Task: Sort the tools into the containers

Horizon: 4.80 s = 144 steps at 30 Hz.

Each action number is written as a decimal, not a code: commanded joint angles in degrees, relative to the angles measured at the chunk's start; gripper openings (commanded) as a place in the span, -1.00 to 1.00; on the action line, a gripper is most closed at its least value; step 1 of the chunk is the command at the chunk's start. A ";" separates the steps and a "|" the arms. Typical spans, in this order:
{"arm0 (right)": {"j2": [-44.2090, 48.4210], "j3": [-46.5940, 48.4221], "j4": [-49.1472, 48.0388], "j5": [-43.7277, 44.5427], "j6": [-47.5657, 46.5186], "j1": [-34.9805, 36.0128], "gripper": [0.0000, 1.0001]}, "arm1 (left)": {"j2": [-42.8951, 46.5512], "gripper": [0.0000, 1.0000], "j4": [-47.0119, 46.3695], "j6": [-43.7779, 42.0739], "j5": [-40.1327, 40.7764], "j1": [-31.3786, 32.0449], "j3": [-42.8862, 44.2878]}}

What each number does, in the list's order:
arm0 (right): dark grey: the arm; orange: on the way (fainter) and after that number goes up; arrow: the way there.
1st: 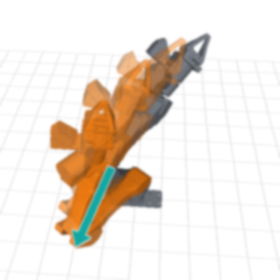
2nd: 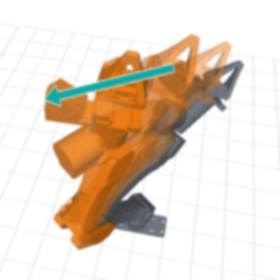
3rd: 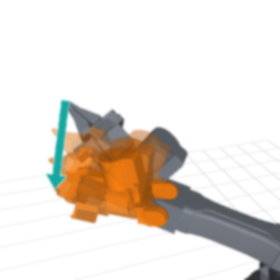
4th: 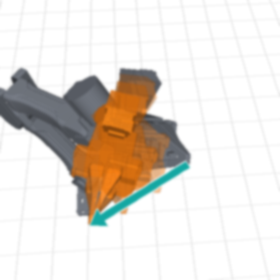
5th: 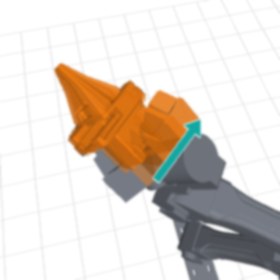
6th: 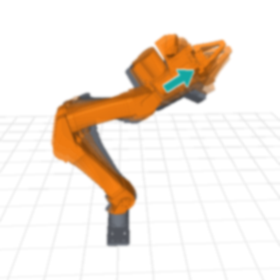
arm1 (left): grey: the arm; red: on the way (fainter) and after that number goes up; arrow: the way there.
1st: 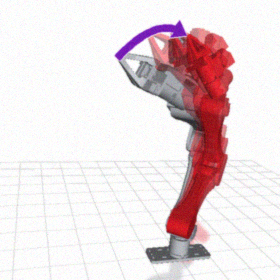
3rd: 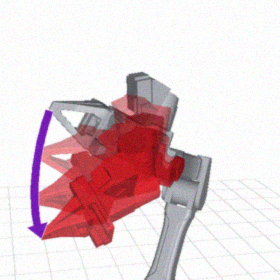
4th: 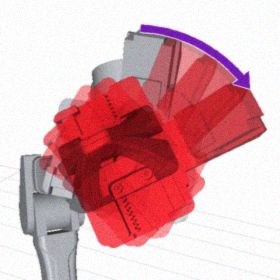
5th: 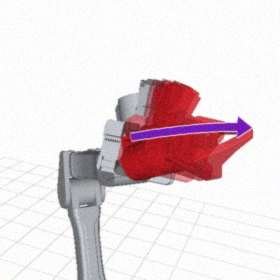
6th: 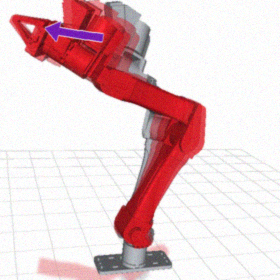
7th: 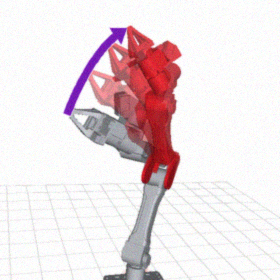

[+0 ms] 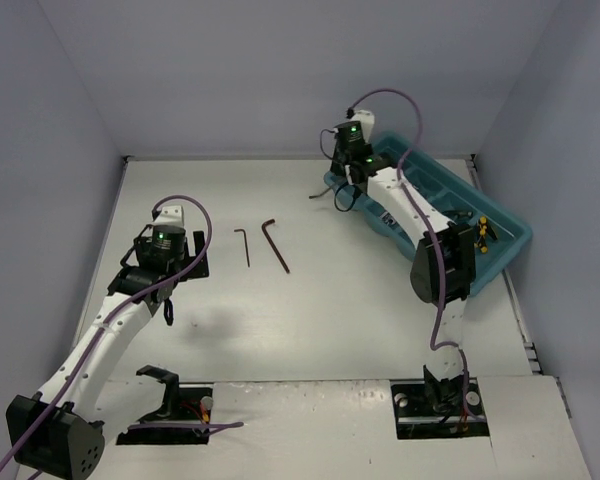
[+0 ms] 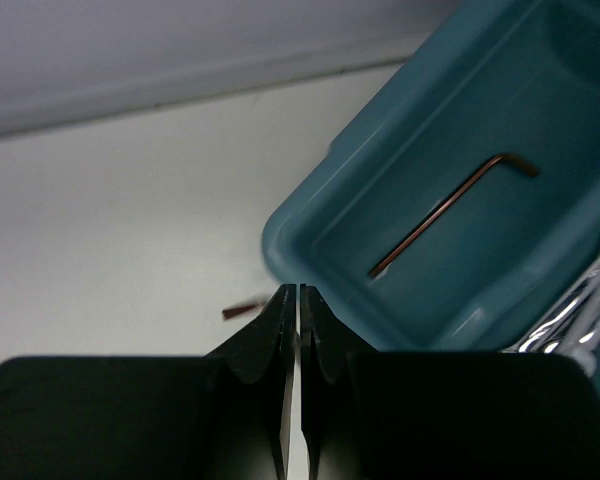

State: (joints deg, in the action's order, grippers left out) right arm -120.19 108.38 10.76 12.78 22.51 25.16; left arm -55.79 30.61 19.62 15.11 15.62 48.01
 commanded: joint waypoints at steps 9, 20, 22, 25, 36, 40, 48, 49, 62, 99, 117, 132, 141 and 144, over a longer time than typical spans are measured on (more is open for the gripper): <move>-5.10 4.71 -4.51 -1.68 7.54 -8.39 -1.00 | 0.34 0.81 -1.43 0.07 1.06 -0.41 1.73; 1.61 -5.02 -5.66 -22.28 -20.56 -1.86 -0.52 | 0.19 0.81 -2.14 -0.58 -0.62 -0.44 1.85; 2.61 -7.13 -5.56 -25.89 -23.94 -1.14 -0.39 | 0.25 0.81 -2.33 -0.72 -1.08 -0.41 1.81; 2.79 -10.06 -5.40 -31.11 -27.85 -0.40 -0.18 | 0.42 0.81 -2.73 -0.89 -1.89 -0.41 1.57; -3.98 -9.55 -4.47 -34.39 -30.84 2.27 0.00 | 0.86 0.81 -2.36 -1.09 -4.08 -0.34 0.81; -5.58 -10.17 -4.43 -34.67 -30.68 2.71 0.00 | 1.57 0.81 -2.03 -1.08 -4.57 -0.32 0.60; -2.45 -18.79 -4.55 -30.01 -29.70 5.04 -0.05 | 1.70 0.81 -1.76 -1.36 -4.66 -0.32 0.83; -1.72 -20.23 -4.52 -28.97 -29.39 5.52 -0.06 | 1.61 0.81 -1.78 -1.29 -4.70 -0.32 0.88; 7.05 -35.42 -4.39 -21.11 -22.41 11.57 -0.18 | 1.47 0.81 -2.05 -1.07 -5.09 -0.32 1.12; -10.76 -6.16 19.73 -17.97 -29.72 12.72 -1.00 | 1.21 0.81 -2.05 -1.42 -4.57 -0.32 0.95; 2.97 12.65 17.50 -13.93 -19.97 3.49 -1.00 | 1.41 0.81 -2.20 -1.51 -4.22 -0.32 1.12; -9.73 18.27 8.44 -4.59 8.51 -12.36 -1.00 | 2.11 0.81 -1.99 -1.51 -3.20 -0.32 0.89; -17.42 22.65 7.40 -6.03 12.42 -13.20 -0.64 | 2.35 0.81 -1.89 -1.26 -2.88 -0.24 0.75; -16.56 22.33 7.26 -6.01 11.37 -13.12 -0.38 | 2.44 0.81 -1.87 -1.25 -2.63 -0.24 0.77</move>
State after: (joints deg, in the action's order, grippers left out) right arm -141.40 127.17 22.08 5.96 32.78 11.70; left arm -54.33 30.59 18.68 10.96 15.62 47.99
